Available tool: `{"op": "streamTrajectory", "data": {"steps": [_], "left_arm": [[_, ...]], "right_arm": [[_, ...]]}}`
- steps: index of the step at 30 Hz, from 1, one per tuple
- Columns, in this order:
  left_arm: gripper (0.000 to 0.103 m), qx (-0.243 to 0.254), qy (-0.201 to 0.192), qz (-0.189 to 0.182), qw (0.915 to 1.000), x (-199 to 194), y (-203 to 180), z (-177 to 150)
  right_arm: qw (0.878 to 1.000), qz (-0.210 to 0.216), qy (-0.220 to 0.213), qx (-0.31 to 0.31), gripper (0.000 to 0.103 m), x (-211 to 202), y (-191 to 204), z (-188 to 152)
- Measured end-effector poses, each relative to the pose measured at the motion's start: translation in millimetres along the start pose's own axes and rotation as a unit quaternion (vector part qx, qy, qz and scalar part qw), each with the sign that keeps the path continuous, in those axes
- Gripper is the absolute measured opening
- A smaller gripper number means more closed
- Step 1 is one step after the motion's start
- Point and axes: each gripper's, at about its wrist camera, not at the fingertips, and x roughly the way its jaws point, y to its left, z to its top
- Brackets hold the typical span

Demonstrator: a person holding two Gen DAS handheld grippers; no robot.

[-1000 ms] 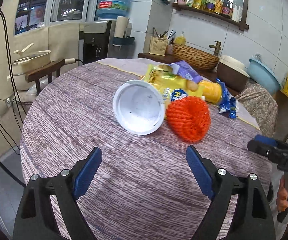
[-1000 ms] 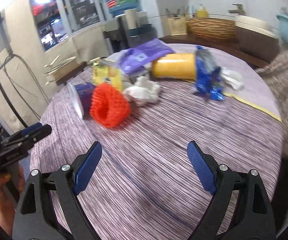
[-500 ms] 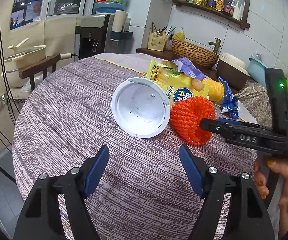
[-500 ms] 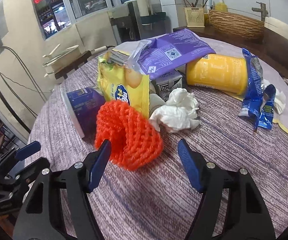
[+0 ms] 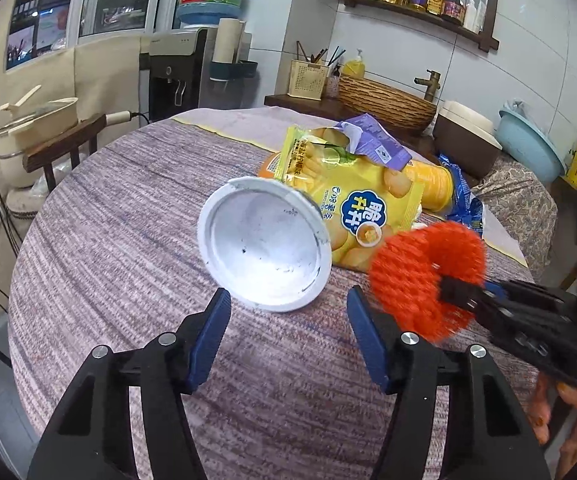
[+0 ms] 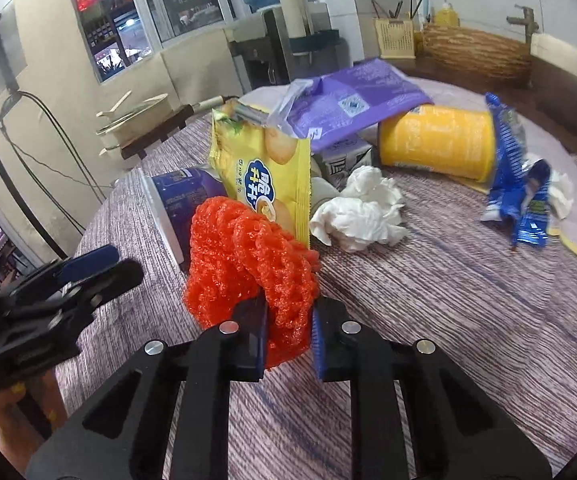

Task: Collect trash
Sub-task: 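Grasp the orange foam net with the right tool while the left tool grasps the white-and-blue cup, then carry both items to the black bin and release them from both tools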

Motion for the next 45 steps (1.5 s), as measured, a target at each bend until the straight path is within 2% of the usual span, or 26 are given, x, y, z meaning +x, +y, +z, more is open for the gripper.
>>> {"op": "streamTrajectory", "data": {"steps": [3, 7, 9, 13, 15, 24, 29, 33, 39, 45], "left_arm": [[0.052, 0.006, 0.012, 0.002, 0.9999, 14.9, -5.2, 5.9], [0.036, 0.003, 0.021, -0.001, 0.9998, 27.9, -9.0, 12.4], [0.034, 0.002, 0.023, 0.003, 0.9997, 31.8, -11.3, 14.8], [0.016, 0.010, 0.026, 0.016, 0.9995, 37.4, -12.8, 16.8], [0.011, 0.008, 0.026, 0.017, 0.9995, 38.7, -12.0, 17.2], [0.008, 0.011, -0.006, 0.030, 0.9995, 17.7, -11.6, 11.7], [0.008, -0.005, -0.023, 0.019, 0.9995, -10.9, -6.4, -0.9], [0.008, 0.001, -0.044, 0.016, 0.9989, -38.5, -13.9, -11.7], [0.008, 0.010, -0.058, -0.016, 0.9981, -62.4, -41.4, -22.4], [0.008, 0.048, -0.062, -0.066, 0.9947, -64.5, -96.2, -28.1]], "right_arm": [[1.000, -0.001, -0.013, -0.001, 0.018, -19.3, -0.4, -8.0], [0.999, -0.018, -0.030, -0.010, 0.018, -39.0, 0.9, -17.7], [0.999, -0.021, -0.035, -0.010, 0.018, -45.9, -0.2, -22.3], [0.999, -0.025, -0.040, -0.004, 0.018, -54.0, -6.5, -29.0], [0.999, -0.021, -0.042, 0.002, 0.018, -56.4, -9.2, -31.1], [0.999, -0.017, -0.047, 0.015, 0.018, -65.2, -15.5, -43.8], [0.998, -0.010, -0.052, 0.018, 0.018, -72.7, -16.3, -49.3], [0.998, -0.005, -0.058, 0.024, 0.018, -82.0, -19.4, -56.6], [0.997, -0.018, -0.070, 0.036, 0.018, -97.6, -29.2, -72.9], [0.992, -0.045, -0.095, 0.068, 0.018, -126.1, -54.1, -94.1]]}}
